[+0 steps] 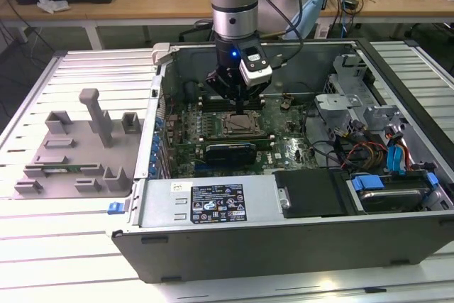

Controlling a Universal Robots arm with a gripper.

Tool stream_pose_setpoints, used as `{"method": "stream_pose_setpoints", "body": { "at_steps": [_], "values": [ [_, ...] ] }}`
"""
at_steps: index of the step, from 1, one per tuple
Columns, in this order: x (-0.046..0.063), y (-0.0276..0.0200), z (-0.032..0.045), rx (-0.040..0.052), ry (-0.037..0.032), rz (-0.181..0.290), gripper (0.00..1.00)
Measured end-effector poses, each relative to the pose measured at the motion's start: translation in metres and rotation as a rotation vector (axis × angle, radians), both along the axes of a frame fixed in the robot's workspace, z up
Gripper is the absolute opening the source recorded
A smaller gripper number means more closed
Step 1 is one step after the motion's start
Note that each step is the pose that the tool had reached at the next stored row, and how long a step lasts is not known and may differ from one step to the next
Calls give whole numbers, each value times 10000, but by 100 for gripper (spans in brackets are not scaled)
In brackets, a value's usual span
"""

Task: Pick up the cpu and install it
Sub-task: 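Install the second cpu locking lever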

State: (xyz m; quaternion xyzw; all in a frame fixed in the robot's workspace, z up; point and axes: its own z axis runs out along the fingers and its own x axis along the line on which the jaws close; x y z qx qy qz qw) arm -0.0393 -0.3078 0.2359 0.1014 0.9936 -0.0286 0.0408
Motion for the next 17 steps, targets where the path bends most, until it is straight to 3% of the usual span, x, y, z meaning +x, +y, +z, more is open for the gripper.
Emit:
{"method": "stream_pose_setpoints", "body": {
  "at_steps": [7, 11, 17],
  "values": [
    [0, -4, 0, 0, 1, 2, 11],
    [0, -110, 0, -1, 1, 11, 11],
    [1, -120, 57, -1, 0, 27, 11]
  ]
}}
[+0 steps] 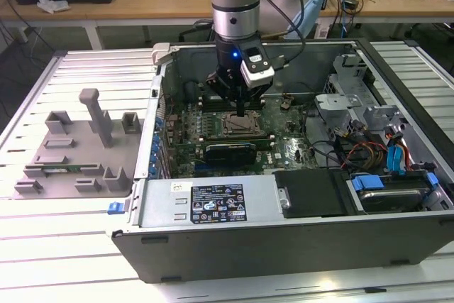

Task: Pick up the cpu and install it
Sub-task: 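Install the second cpu locking lever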

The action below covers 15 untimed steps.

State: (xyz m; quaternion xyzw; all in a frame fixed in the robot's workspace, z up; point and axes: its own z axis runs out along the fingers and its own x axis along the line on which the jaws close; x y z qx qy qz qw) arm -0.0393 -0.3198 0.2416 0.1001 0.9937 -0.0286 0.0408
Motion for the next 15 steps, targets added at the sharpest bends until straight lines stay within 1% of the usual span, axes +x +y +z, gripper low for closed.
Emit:
{"method": "stream_pose_setpoints", "body": {
  "at_steps": [1, 2, 3, 6, 12, 13, 15],
  "values": [
    [0, 0, 10, 2, -1, 2, 11],
    [1, -11, 11, 1, 0, 13, 11],
    [3, -39, 11, 1, 0, 37, 11],
    [7, -83, 11, 1, 0, 235, 11],
    [8, -117, 11, 0, 1, 615, 11],
    [8, -127, 11, 1, 0, 713, 11],
    [9, -165, 11, 1, 0, 852, 11]
  ]
}}
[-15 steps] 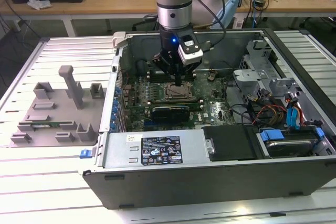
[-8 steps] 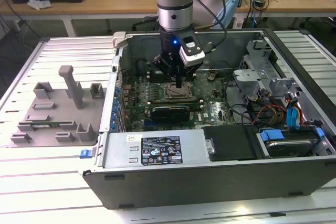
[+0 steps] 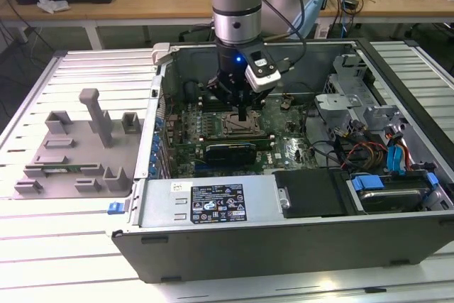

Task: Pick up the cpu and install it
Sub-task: 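Install the second cpu locking lever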

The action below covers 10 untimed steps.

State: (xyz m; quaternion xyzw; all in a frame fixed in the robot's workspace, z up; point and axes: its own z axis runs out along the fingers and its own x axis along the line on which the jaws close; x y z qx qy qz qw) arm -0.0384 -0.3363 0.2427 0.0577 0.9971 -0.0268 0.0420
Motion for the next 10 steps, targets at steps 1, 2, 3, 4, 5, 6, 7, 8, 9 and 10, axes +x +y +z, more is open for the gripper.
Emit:
{"method": "stream_pose_setpoints", "body": {
  "at_steps": [1, 2, 3, 4, 5, 6, 7, 8, 9, 10],
  "values": [
    [0, -25, 0, 0, 0, 44, 11],
    [-1, -42, 0, -1, 0, 68, 11],
    [-1, -58, 1, -2, 1, 89, 11],
    [-1, -85, 0, -1, 1, 122, 11],
    [-1, -103, 0, -1, 1, 140, 11],
    [-1, -123, 0, 0, 0, 153, 11],
    [0, -155, -3, 2, 0, 169, 11],
    [0, -170, -4, 6, 0, 176, 11],
    [0, -183, -7, 8, -1, 183, 11],
    [0, -190, -10, 8, 0, 185, 11]
  ]
}}
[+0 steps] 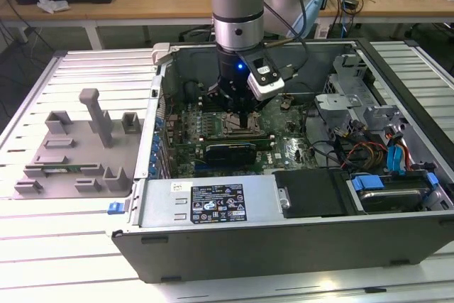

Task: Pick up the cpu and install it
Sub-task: 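Install the second cpu locking lever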

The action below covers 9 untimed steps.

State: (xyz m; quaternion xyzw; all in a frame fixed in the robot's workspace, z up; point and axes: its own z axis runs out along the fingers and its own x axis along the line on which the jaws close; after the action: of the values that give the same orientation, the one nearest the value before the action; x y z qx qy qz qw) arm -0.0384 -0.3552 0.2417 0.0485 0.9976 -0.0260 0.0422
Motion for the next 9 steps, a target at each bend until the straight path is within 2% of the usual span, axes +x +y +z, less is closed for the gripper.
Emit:
{"method": "stream_pose_setpoints", "body": {
  "at_steps": [4, 9],
  "values": [
    [0, 0, 0, -2, 0, 0, 11],
    [-25, 0, -44, 0, 1, 2, 11]
  ]
}}
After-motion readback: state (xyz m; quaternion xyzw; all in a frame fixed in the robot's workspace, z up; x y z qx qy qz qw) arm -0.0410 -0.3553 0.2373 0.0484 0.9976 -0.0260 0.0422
